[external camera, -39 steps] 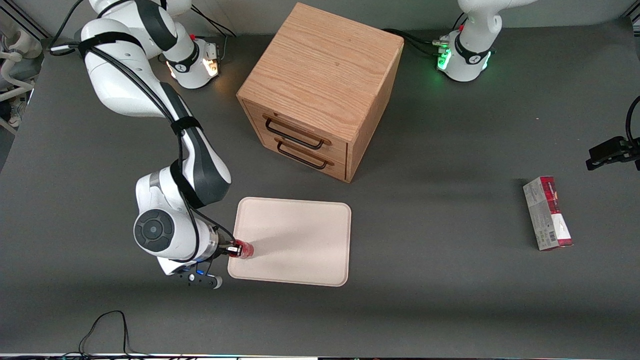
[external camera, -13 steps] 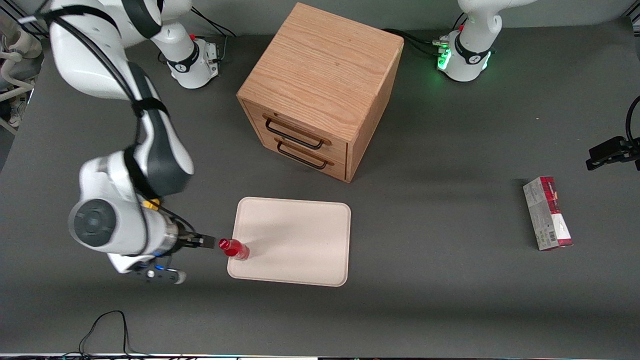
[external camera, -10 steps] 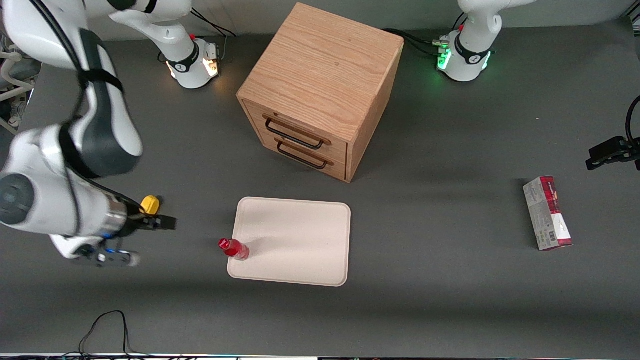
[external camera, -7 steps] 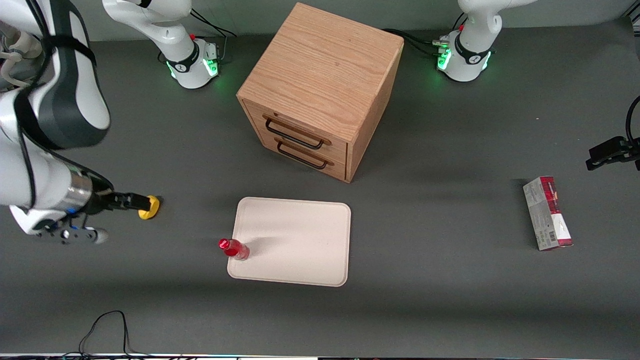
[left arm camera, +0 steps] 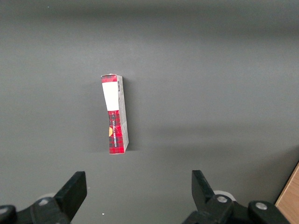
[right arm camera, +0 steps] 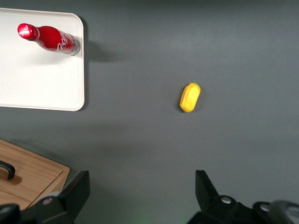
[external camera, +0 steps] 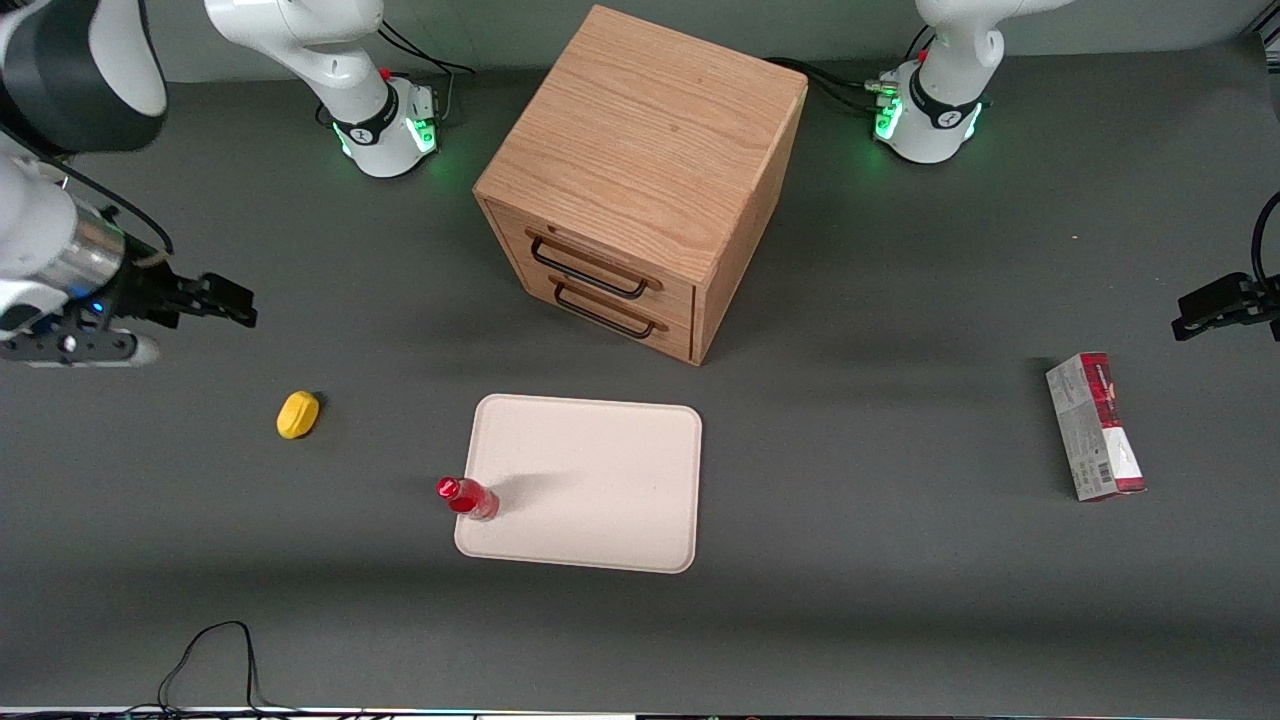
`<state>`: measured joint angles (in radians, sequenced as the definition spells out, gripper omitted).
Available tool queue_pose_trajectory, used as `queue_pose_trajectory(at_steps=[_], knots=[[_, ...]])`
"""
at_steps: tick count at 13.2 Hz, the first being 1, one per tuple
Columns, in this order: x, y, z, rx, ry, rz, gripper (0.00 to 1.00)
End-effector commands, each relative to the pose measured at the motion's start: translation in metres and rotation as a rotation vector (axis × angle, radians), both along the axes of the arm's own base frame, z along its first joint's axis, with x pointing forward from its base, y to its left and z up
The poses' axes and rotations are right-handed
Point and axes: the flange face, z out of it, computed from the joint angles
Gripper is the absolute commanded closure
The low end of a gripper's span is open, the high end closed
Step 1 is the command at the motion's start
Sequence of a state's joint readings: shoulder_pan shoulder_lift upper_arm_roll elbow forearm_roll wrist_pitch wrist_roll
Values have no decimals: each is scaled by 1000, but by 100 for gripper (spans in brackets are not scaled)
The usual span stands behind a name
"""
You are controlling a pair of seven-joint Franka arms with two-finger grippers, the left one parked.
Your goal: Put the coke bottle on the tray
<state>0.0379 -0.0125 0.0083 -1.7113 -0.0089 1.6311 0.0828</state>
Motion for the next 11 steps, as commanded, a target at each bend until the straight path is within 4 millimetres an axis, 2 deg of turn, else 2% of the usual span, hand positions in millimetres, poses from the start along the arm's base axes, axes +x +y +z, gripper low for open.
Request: queue_pose_trajectory(at_steps=[1, 3, 5, 6, 11], knots=[[3, -4, 16, 29, -10, 9, 0], [-3, -2, 28, 38, 4, 14, 0], [-14, 10, 34, 37, 26, 41, 0], [-16, 8, 36, 37, 23, 38, 0], [-13, 19, 34, 33, 28, 56, 0]])
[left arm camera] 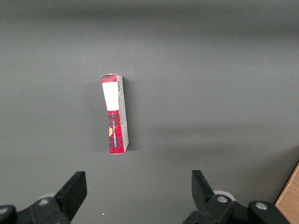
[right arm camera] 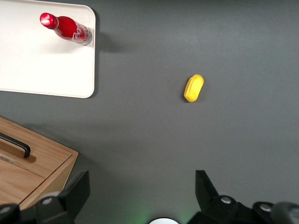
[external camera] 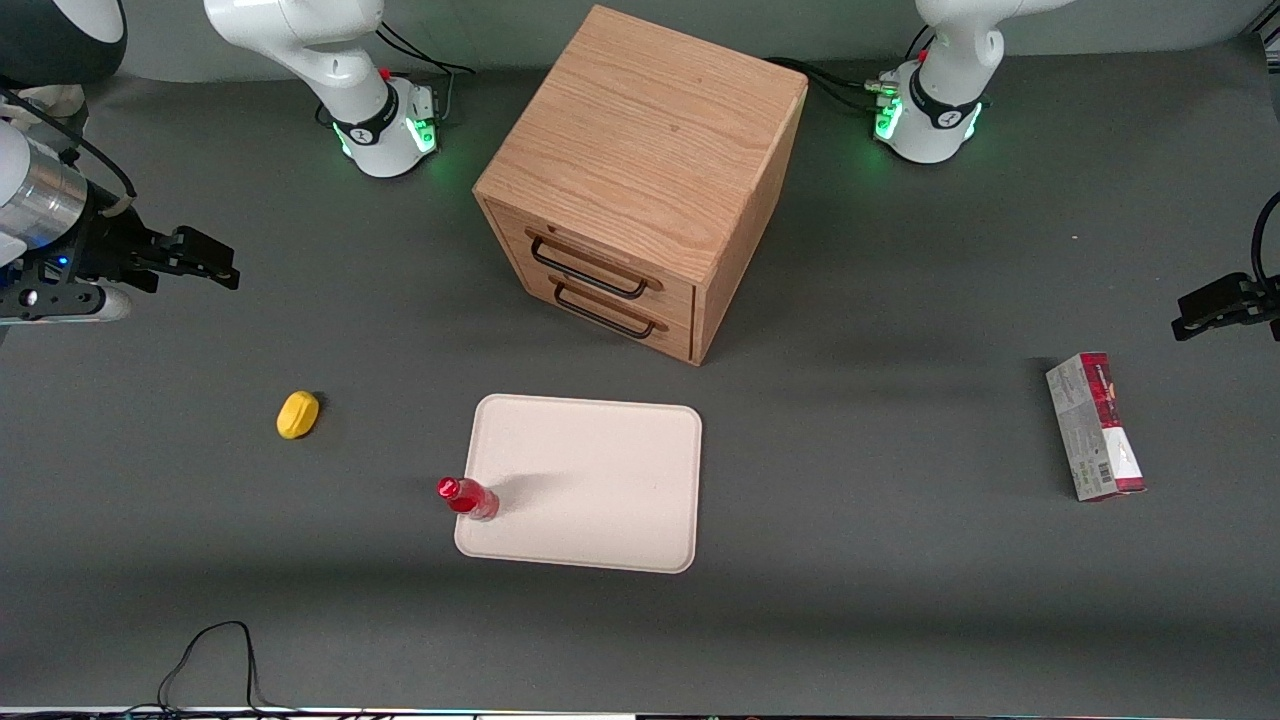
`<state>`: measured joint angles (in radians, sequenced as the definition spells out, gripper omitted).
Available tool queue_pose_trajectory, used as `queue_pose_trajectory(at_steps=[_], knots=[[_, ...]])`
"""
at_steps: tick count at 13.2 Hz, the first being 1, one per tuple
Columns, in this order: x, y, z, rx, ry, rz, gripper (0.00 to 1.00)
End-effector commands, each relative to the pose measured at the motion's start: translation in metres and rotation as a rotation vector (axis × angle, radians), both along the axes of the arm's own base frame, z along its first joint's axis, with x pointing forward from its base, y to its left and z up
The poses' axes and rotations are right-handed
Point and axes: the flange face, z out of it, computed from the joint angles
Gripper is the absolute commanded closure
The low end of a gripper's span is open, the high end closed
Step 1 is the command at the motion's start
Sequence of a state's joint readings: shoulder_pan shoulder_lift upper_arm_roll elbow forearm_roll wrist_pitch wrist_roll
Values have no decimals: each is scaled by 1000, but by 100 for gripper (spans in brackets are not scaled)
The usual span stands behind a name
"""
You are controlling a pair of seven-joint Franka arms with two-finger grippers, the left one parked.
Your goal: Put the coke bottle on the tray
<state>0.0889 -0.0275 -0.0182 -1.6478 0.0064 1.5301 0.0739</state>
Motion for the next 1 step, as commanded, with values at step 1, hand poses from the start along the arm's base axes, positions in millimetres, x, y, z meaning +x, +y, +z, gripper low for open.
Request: queue_pose_trajectory(at_steps=[1], knots=[[1, 5, 4, 21, 5, 22, 0]])
